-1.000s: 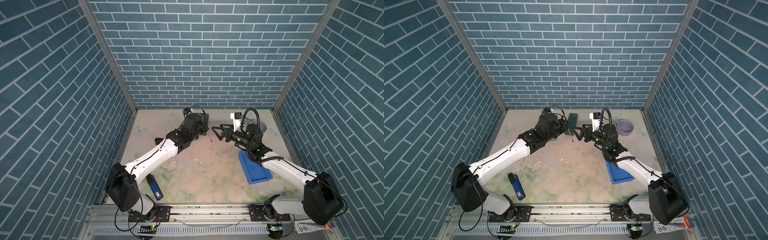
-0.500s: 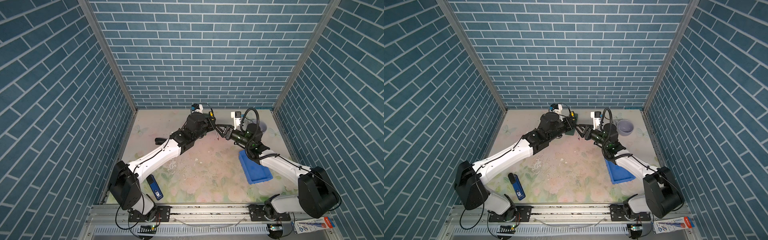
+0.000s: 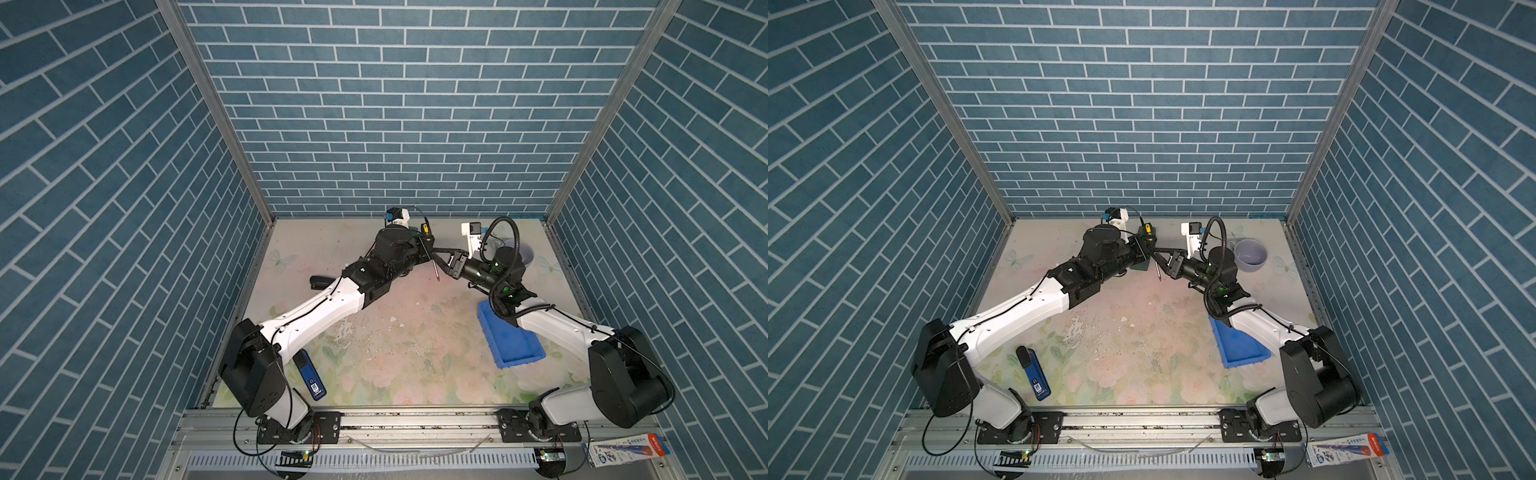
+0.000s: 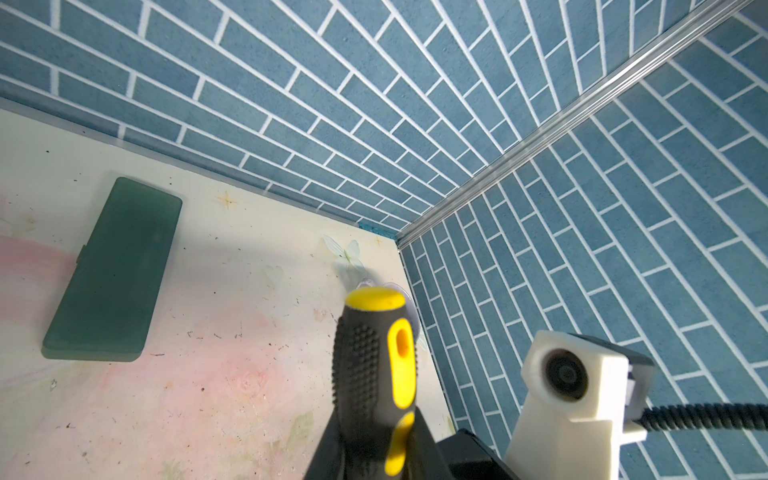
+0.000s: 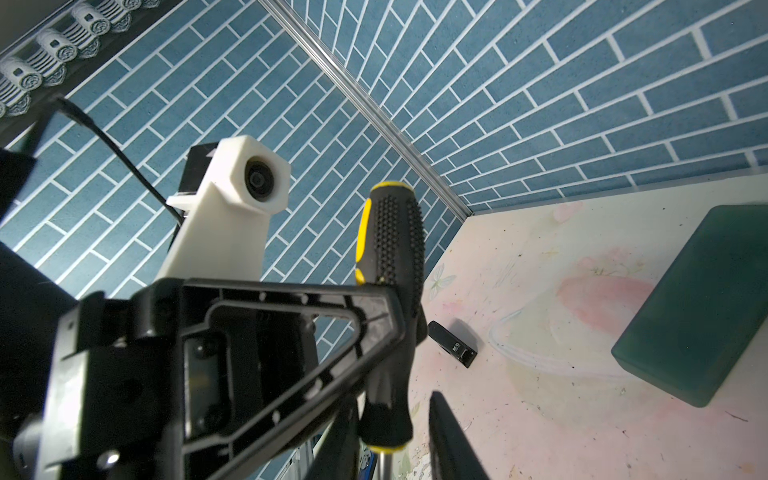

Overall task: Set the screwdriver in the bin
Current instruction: 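Close the right gripper on the screwdriver while the left gripper releases it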

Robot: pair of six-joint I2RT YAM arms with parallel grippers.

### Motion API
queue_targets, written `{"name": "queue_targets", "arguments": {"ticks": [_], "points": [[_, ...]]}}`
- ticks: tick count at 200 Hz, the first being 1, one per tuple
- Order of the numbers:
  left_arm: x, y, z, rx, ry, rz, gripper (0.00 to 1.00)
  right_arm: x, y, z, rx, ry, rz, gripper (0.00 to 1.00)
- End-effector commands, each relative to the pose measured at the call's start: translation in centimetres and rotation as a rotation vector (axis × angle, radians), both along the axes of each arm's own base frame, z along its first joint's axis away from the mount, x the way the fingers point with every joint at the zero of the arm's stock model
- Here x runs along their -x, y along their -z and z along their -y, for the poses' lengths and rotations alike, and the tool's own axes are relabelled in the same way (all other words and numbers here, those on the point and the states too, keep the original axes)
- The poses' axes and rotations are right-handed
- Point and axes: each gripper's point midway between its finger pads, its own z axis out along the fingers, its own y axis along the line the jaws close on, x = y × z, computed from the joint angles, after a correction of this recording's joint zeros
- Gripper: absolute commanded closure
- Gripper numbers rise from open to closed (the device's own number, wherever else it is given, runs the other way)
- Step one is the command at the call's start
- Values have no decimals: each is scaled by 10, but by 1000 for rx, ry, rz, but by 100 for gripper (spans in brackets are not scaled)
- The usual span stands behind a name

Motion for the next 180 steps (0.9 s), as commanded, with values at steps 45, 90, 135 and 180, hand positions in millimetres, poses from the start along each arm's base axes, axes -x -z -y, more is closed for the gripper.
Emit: {"name": "queue_targets", "arguments": {"ticks": [45,90,135,180], "points": [[4,-22,15,59,56,49,100,-6,0,2,-31,-10,-13,82],[3,-16,10,50,34,45,95,-6,1,4,-11,-16,-14,100],[3,-22,8,17,32,75,63,-8,0,17,101,66,73,100],[10,-31,6,-104,76,202,16,-10,9,48,272,189,161,100]]}}
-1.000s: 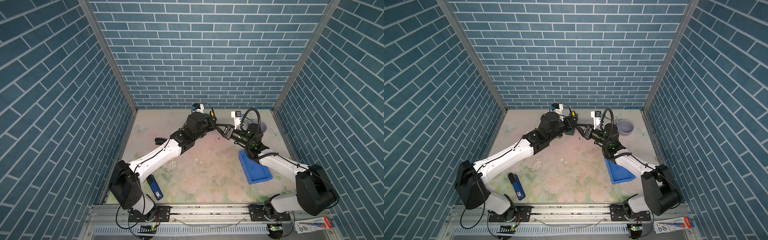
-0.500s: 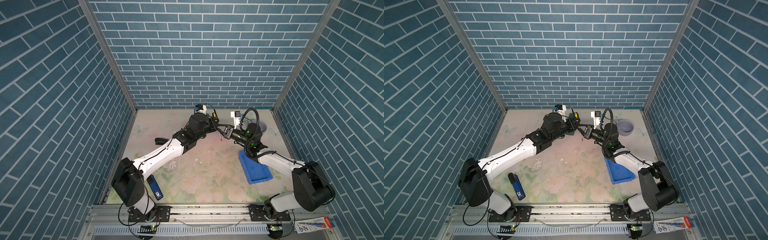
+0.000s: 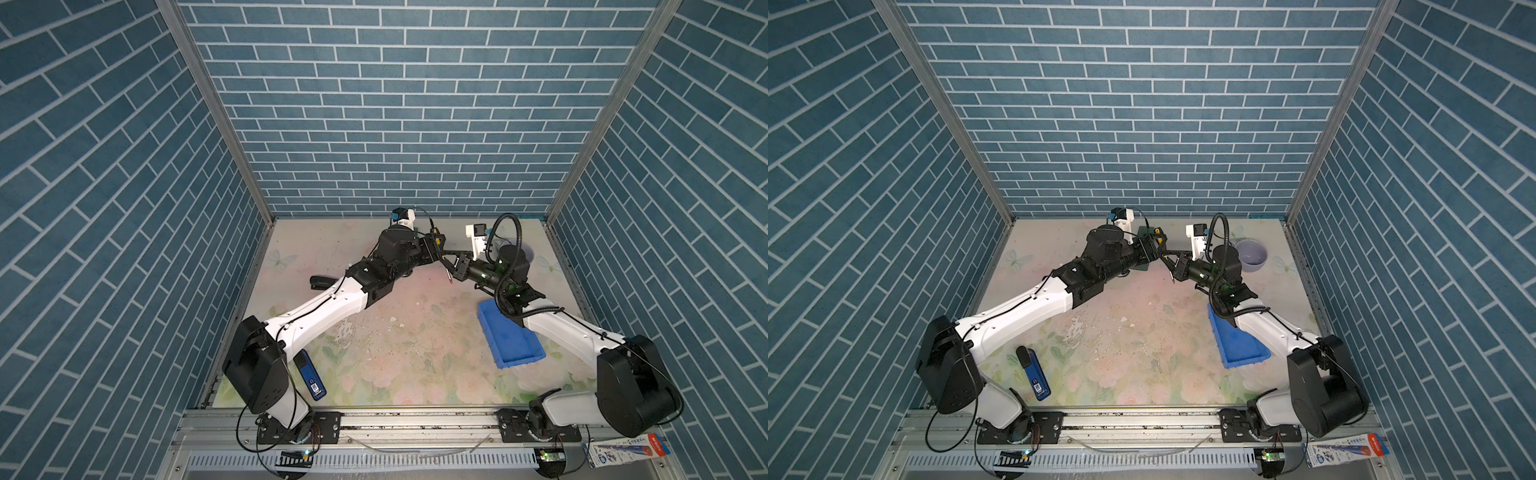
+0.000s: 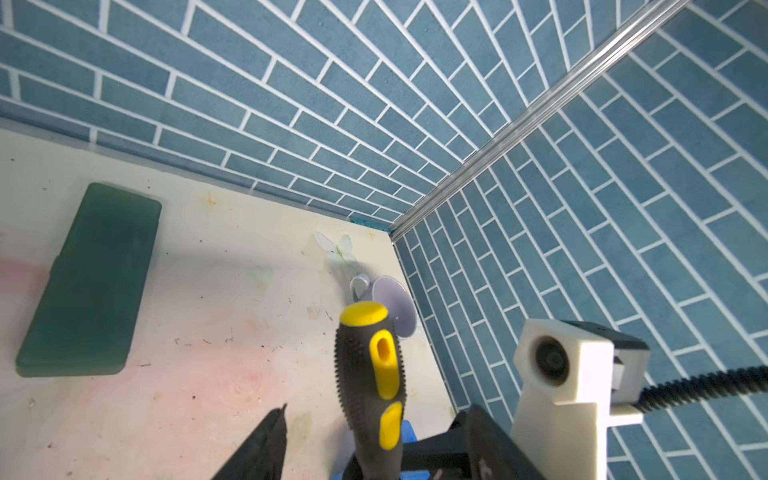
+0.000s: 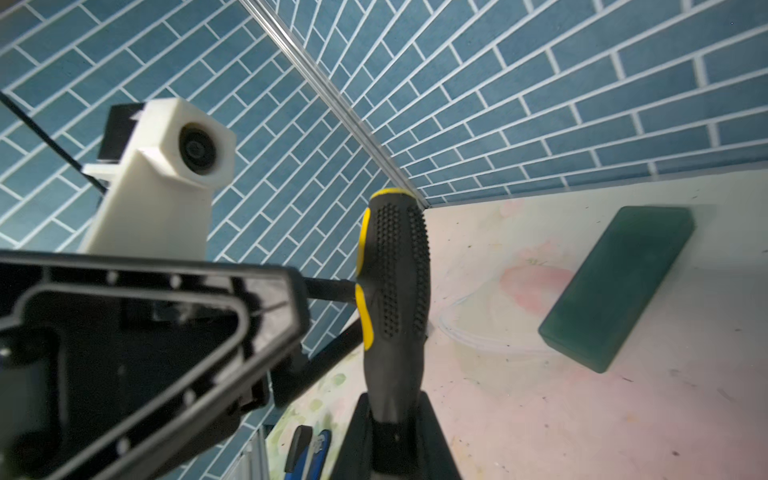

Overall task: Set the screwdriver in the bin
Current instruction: 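Close the right gripper on the screwdriver while the left gripper releases it, then carry the screwdriver over the blue bin with the right gripper and release it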

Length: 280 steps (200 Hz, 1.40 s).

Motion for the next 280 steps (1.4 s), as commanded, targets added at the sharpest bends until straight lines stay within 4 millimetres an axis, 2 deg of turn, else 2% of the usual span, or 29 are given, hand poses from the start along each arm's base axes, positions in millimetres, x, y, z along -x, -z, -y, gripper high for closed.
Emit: {"name": "queue_targets", "arguments": {"ticks": [1,42,76,107,130,156,175,202,218,239,280], "points": [[8,-30,-2,-57,32,143,16,-2,-5,21,112,90,104,100],[35,-32,12,-245,189,360,3,0,22,73,260,310,100,100],[63,-21,34,-348,336,484,0,11,54,127,391,524,46,100],[86,9,59,-463,468,563,0,28,84,168,492,664,-27,100],[98,35,74,-527,534,565,0,42,107,187,564,708,-107,100],[118,57,94,-540,630,597,0,64,143,212,683,765,-267,100],[129,72,105,-556,693,594,0,80,162,222,697,794,-362,100],[142,91,114,-593,767,592,0,92,182,215,626,764,-448,100],[146,99,115,-612,797,593,0,97,192,218,626,780,-489,100],[152,105,115,-621,831,611,0,97,199,226,647,818,-503,100],[159,111,107,-627,859,611,0,88,219,218,641,784,-543,100]]}}
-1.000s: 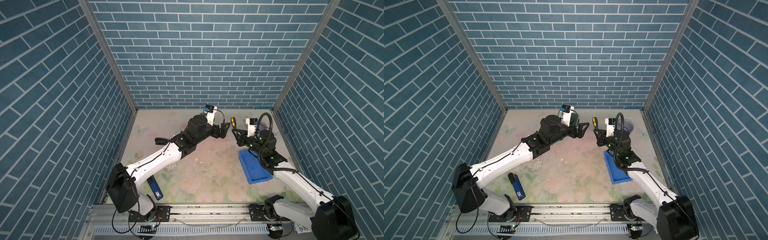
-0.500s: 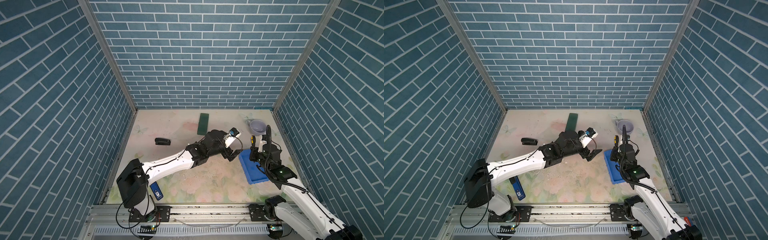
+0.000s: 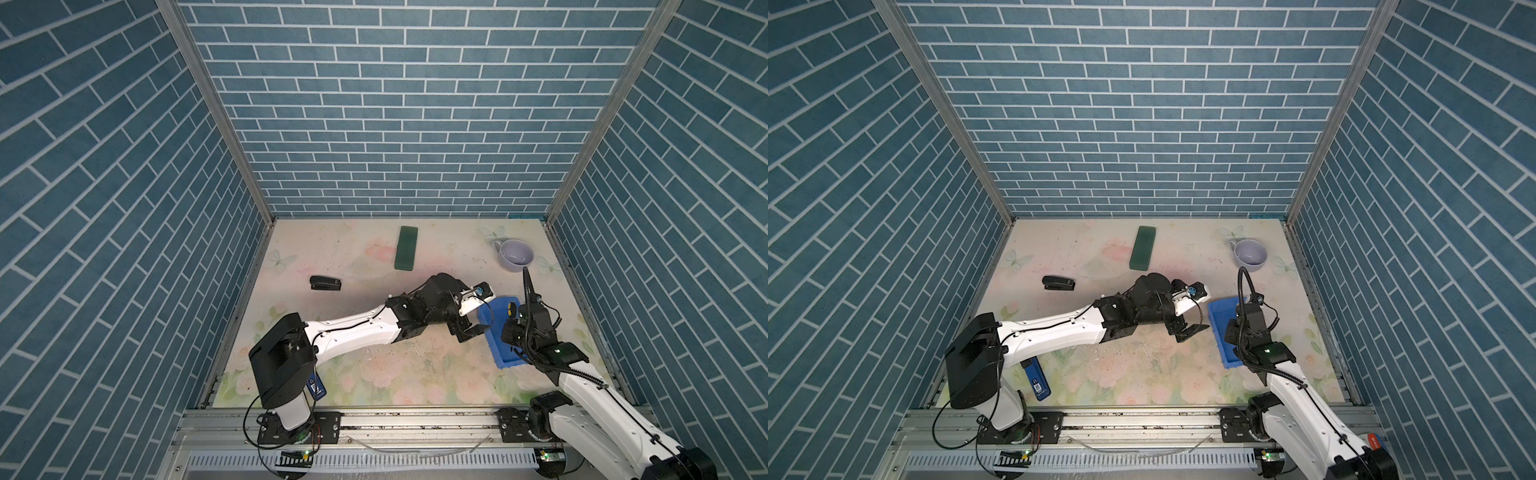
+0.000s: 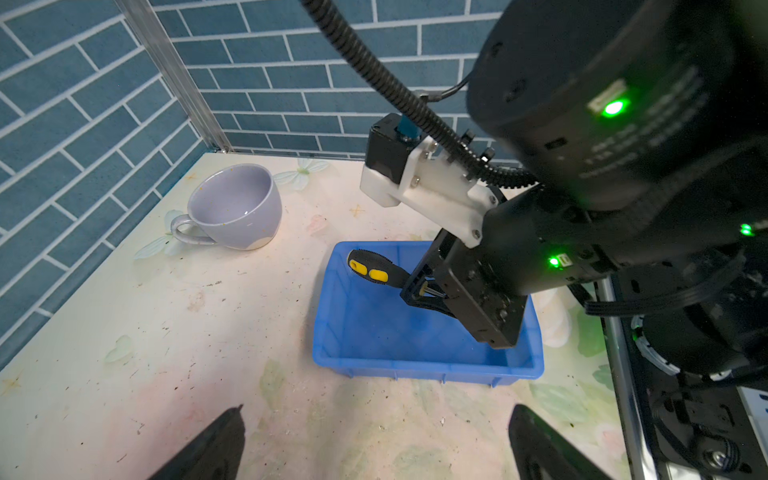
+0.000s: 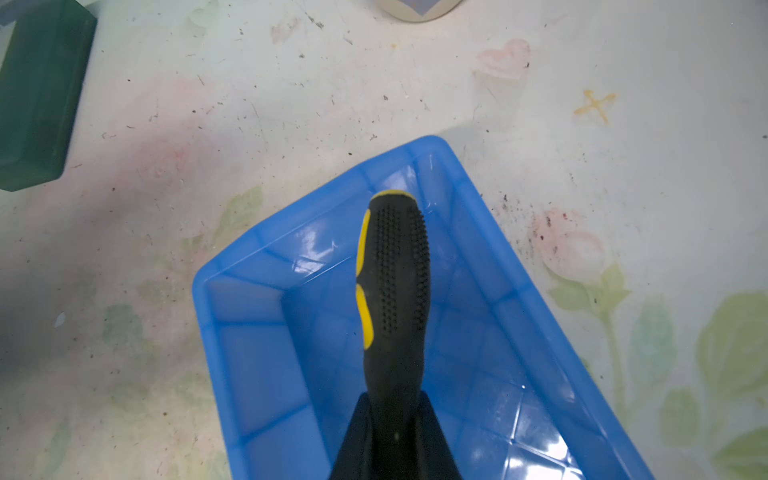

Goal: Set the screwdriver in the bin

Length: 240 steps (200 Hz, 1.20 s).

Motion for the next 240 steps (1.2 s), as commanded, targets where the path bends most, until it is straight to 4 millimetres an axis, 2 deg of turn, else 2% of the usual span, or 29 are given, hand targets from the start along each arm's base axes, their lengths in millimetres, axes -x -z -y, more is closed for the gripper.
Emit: {"name": "queue_targets", "arguments": {"ticks": [1,31,83,133,151,189,212,240], "points": [[10,6,-4,-19,43,3,0,-3,15,1,-21,37,-26,100],[18,14,-12,-57,65,-9,0,-12,28,-1,-29,43,-46,100],[19,14,-17,-75,68,6,0,-20,47,-1,-37,53,-85,100],[14,12,-21,-71,35,27,0,-15,44,11,-2,93,-73,61],[10,9,-22,-63,7,33,0,-16,34,12,-3,85,-44,47],[-7,1,-32,-17,-102,57,0,-20,0,12,-9,65,64,34],[-24,-3,-48,23,-182,27,0,-25,-29,16,18,56,160,18],[-50,-9,-80,48,-303,36,0,-34,-63,28,87,86,260,9]]}}
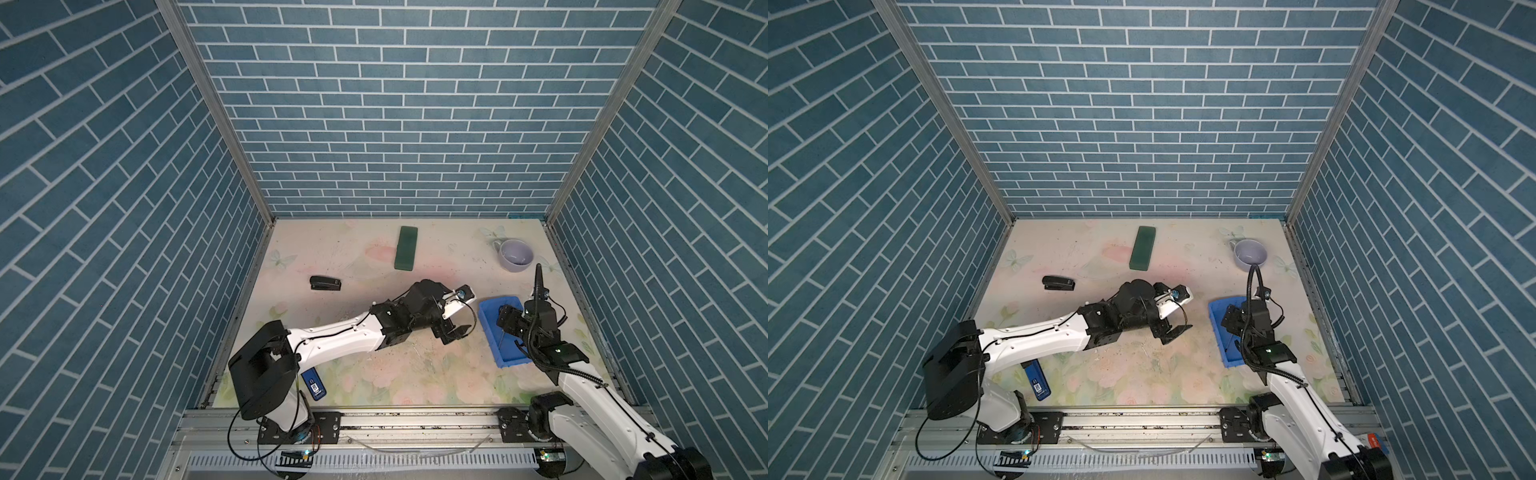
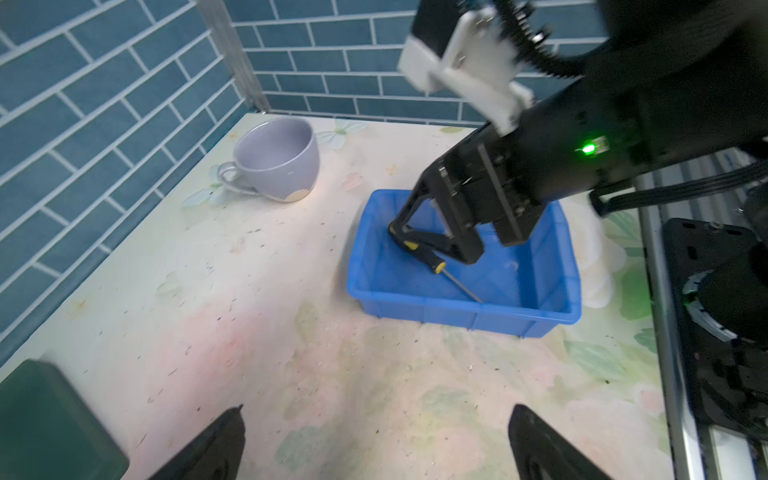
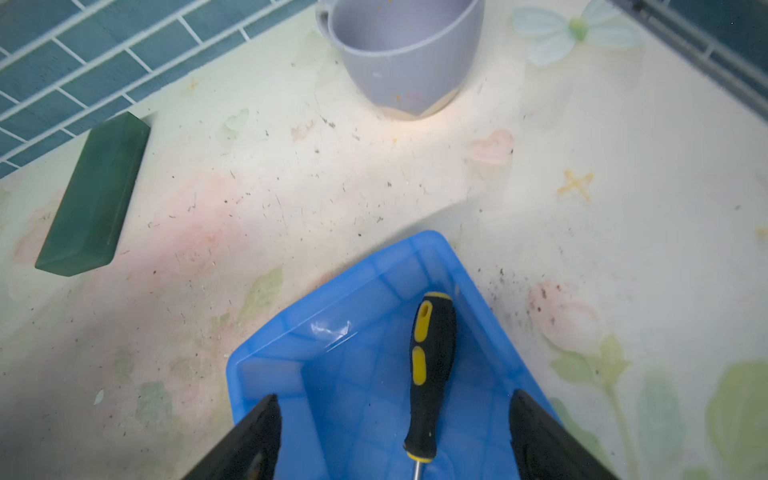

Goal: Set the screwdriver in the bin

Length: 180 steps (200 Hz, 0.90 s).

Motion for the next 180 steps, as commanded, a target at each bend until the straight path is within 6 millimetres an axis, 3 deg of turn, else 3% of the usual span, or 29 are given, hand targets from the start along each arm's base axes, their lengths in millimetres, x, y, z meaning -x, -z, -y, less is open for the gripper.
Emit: {"name": "queue_targets", "arguments": {"ticks": [1,34,59,69,115,129,151,180], "points": [[-28,-19,-28,65,-137,27,0,-8,-30,16,99,42,65,9],[-62,-23,-100,45,-386,84,0,-27,-59,27,206,57,152,6],[-69,-24,-164,31,-561,151,0,-42,-71,37,261,82,210,4],[-70,-27,-190,25,-636,171,0,-47,-71,41,284,84,224,4],[-63,5,-304,21,-937,207,0,-63,-46,68,386,110,230,2],[-60,15,-329,29,-998,216,0,-66,-42,76,472,105,242,1],[-57,32,-364,-14,-1103,233,0,-74,-32,86,423,124,267,1],[-56,51,-393,-23,-1189,250,0,-90,-25,82,367,100,295,1]]}}
